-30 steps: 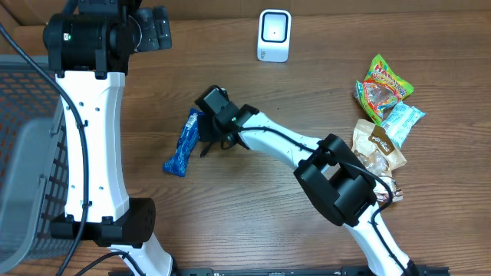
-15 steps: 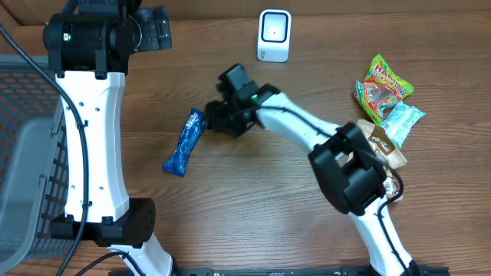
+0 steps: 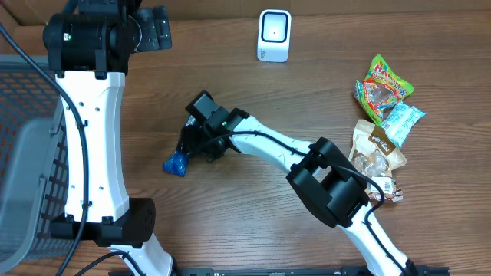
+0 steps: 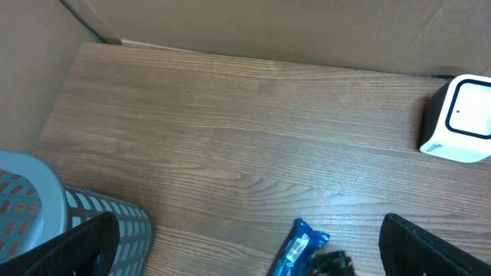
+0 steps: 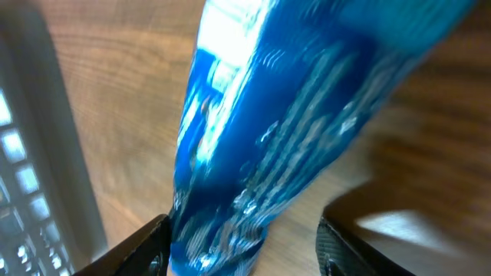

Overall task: Scan the item barcode
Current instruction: 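Reach the right gripper to the blue bar and grasp it, then lift the blue bar with the right gripper toward the scanner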

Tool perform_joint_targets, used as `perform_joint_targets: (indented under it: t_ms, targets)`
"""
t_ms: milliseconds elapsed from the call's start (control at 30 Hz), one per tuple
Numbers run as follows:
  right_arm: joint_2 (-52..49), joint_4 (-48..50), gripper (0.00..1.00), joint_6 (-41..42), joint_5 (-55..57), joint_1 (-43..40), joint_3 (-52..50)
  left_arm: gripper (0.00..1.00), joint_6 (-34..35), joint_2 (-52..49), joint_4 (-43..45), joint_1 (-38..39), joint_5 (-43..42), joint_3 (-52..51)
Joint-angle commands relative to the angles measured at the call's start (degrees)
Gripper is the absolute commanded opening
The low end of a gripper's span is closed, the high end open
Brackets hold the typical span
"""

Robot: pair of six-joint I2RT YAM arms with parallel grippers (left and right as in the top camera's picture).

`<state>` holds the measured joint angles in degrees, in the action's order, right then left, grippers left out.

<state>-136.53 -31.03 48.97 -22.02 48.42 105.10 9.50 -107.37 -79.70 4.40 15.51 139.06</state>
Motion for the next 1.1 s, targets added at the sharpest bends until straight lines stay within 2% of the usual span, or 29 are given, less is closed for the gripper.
perform_joint_targets:
  t_ms: [0, 200, 267, 333, 467, 700, 933, 1067]
  targets:
    - [-2.64, -3.56, 0.59, 0.13, 13.84, -1.84, 0.94, 1.00, 0.37, -0.20, 0.17, 0.11, 0.55, 0.07]
    - [-2.78, -12.44, 0.56, 0.13, 16.72, -6.62, 0.96, 1.00, 0.37, -0.20, 0.17, 0.11, 0.55, 0.07]
    - [-2.78, -14.51, 0.54, 0.11, 15.41, -8.85, 0.96, 1.00, 0.37, -0.20, 0.17, 0.11, 0.55, 0.07]
    - [-2.78, -15.26, 0.53, -3.39, 11.52, -11.10, 0.96, 1.00, 0.37, -0.20, 0.17, 0.11, 0.55, 0.07]
    - [-2.78, -13.92, 0.58, -12.92, 0.79, -15.15, 1.05, 1.00, 0.37, -0.20, 0.17, 0.11, 0.55, 0.07]
    - [-2.78, -6.56, 0.64, -24.61, -12.94, -20.85, 1.11, 1.00, 0.37, -0.20, 0.17, 0.11, 0.55, 0.07]
    - [-3.02, -1.77, 0.65, -32.98, -14.12, -23.43, 1.05, 1.00, 0.37, -0.20, 0.17, 0.11, 0.55, 0.07]
    - [-4.37, -1.79, 0.65, -32.92, -14.34, -20.94, 1.05, 1.00, 0.37, -0.20, 0.17, 0.11, 0.55, 0.07]
